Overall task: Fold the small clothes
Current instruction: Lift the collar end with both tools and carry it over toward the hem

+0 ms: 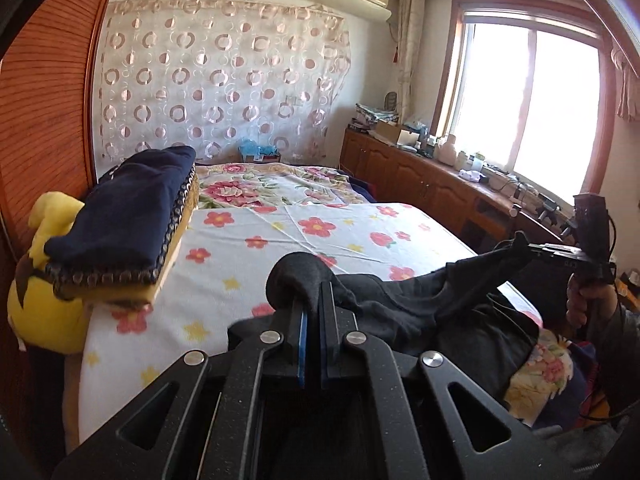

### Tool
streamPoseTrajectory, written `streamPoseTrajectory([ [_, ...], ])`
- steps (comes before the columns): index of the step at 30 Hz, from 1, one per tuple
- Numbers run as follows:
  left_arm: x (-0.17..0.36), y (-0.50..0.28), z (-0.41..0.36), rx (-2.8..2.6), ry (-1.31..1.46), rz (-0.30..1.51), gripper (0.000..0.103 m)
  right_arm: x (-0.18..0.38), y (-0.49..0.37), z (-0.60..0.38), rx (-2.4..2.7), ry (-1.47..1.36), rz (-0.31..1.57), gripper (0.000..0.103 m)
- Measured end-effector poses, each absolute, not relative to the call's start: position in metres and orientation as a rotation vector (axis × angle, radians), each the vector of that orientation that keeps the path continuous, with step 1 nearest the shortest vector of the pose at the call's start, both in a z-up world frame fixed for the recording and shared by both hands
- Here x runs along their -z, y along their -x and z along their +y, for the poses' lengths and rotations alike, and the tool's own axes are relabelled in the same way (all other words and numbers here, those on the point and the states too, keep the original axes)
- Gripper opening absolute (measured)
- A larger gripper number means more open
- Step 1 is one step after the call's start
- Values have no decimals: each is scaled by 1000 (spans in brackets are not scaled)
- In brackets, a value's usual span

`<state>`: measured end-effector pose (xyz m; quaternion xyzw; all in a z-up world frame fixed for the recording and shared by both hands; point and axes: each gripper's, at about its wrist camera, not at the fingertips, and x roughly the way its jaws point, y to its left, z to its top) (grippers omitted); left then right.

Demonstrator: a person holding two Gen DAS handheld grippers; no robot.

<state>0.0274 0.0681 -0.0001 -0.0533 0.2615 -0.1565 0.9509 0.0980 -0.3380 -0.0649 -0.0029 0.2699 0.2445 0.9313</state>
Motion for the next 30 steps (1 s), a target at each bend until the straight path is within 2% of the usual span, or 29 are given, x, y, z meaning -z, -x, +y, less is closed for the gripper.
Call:
streamPoseTrajectory([
  [11, 4, 23, 76, 300, 107, 565, 5, 48, -41, -354, -511, 16, 584, 6],
  [17, 42, 6, 75, 275, 111, 675, 5, 80, -59, -337, -487, 50, 672, 7],
  [21, 46, 7, 83, 256, 124, 669, 22, 88, -67, -335, -462, 77, 710, 7],
  [24, 39, 9, 88, 239, 108, 644, 42, 80, -67, -337, -458, 77, 707, 11],
  [26, 32, 10, 92, 221, 93, 626, 46, 73, -65, -339, -454, 90, 693, 14],
  [28, 25, 9, 96, 205, 81, 606, 70, 66, -65, -339, -434, 118, 670, 21],
  [30, 19, 4, 99, 198, 64, 602, 79, 63, -63, -344, -417, 131, 653, 23],
])
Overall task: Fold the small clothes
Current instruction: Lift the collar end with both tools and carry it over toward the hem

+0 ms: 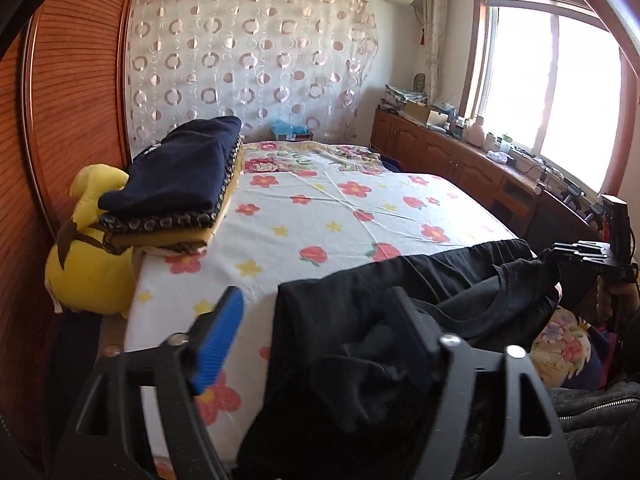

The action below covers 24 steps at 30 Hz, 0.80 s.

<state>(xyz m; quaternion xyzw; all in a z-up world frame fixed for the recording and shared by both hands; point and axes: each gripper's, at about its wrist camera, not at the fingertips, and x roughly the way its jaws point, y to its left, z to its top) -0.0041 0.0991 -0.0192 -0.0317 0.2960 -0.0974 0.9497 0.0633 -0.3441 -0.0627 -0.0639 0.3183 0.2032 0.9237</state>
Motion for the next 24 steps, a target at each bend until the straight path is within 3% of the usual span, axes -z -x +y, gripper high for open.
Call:
streamPoseTrajectory([
  [4, 16, -10, 104, 183, 46, 599, 81, 51, -68, -353, -375, 144, 622, 38],
  [9, 31, -50, 108, 171, 34, 672, 81, 53, -94, -341, -392, 125, 618, 48],
  [24, 91, -107, 107, 229, 44, 919, 81, 91, -159, -335, -426, 109, 758, 50],
])
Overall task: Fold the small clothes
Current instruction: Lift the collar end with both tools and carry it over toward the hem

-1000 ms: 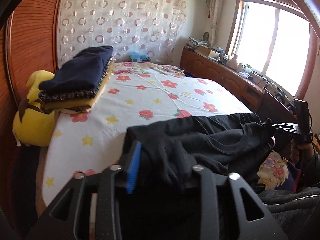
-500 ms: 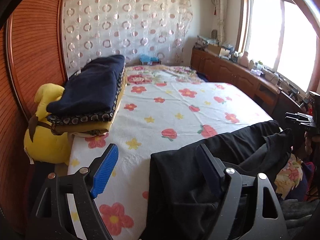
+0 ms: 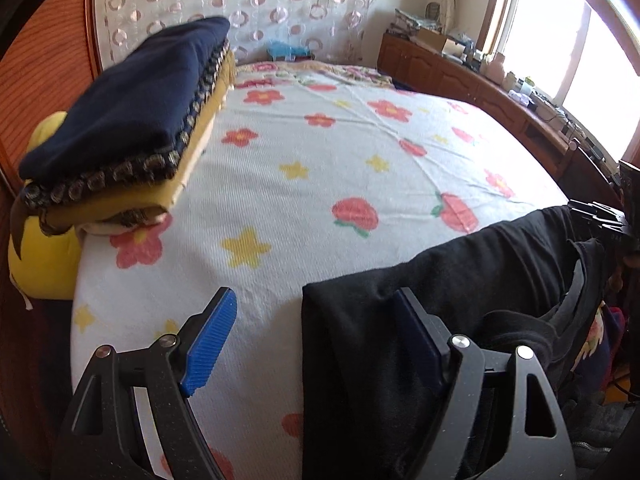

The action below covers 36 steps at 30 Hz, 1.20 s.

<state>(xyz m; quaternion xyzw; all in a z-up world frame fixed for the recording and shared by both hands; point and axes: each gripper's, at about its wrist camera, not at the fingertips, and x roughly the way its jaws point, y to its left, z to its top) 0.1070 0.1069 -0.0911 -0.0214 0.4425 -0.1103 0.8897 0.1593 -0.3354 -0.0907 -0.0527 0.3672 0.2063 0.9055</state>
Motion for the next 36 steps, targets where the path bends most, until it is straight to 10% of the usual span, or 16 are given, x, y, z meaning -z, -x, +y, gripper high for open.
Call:
streamPoseTrajectory([
  [11, 92, -104, 98, 285, 12, 928, 73, 95, -166, -340, -411, 114, 794, 60],
  [13, 90, -102, 96, 326, 21, 913, 37, 95, -165, -338, -431, 112, 791, 53],
  [16, 89, -100, 94, 366, 28, 925, 14, 94, -160, -336, -507, 98, 805, 20],
  [36, -126, 33, 108, 475, 108, 315, 8, -94, -4, -348, -541, 124, 284, 13],
])
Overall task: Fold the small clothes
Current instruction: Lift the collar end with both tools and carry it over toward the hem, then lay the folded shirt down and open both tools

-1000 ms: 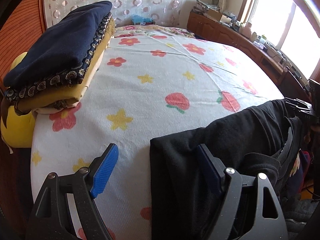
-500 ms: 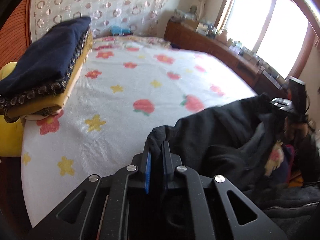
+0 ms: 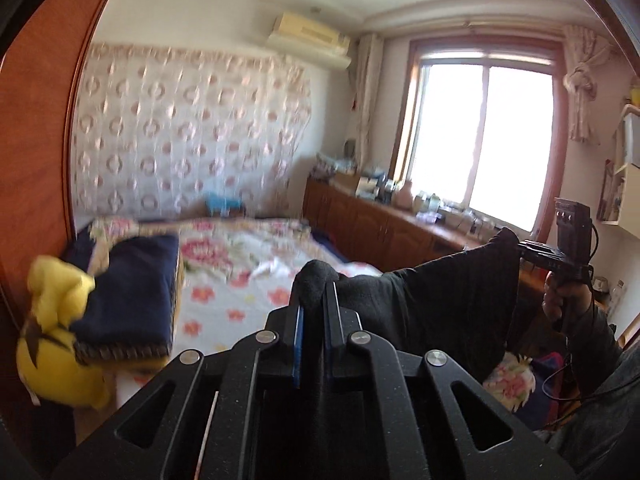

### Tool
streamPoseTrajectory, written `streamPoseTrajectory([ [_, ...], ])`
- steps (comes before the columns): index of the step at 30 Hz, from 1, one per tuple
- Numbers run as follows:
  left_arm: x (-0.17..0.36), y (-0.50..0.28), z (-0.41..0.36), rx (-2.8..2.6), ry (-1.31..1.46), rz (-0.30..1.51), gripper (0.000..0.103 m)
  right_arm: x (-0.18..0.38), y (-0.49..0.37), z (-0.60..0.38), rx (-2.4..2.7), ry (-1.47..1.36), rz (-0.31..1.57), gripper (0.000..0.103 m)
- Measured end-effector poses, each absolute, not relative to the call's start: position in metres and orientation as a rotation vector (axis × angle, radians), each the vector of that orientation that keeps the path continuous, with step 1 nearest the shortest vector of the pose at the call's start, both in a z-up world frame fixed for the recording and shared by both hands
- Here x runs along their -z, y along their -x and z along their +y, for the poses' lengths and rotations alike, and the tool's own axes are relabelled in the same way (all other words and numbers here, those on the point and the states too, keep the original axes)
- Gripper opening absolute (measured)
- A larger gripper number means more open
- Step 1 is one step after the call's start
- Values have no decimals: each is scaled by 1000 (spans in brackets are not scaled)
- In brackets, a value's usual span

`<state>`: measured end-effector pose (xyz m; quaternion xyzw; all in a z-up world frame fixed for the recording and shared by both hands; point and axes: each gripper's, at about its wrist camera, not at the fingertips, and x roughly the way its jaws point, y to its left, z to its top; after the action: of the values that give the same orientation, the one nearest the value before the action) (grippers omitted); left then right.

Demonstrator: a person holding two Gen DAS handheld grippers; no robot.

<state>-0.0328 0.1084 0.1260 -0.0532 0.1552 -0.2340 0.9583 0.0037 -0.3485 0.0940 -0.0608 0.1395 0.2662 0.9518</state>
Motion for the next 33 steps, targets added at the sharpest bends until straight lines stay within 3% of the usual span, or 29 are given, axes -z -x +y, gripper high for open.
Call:
streamPoseTrajectory([
  [11, -211, 59, 118, 440, 34, 101, 8, -203, 70, -366, -518, 158, 28, 13],
  [21, -249, 53, 115, 410, -34, -5, 8, -245, 92, -362, -422, 202, -84, 13],
  [27, -217, -19, 110, 336, -49, 88, 8, -215, 6, -319, -370, 219, 32, 13],
  [33, -136, -145, 98, 230, -61, 250, 10, -177, -108, -281, -346, 219, 223, 14],
])
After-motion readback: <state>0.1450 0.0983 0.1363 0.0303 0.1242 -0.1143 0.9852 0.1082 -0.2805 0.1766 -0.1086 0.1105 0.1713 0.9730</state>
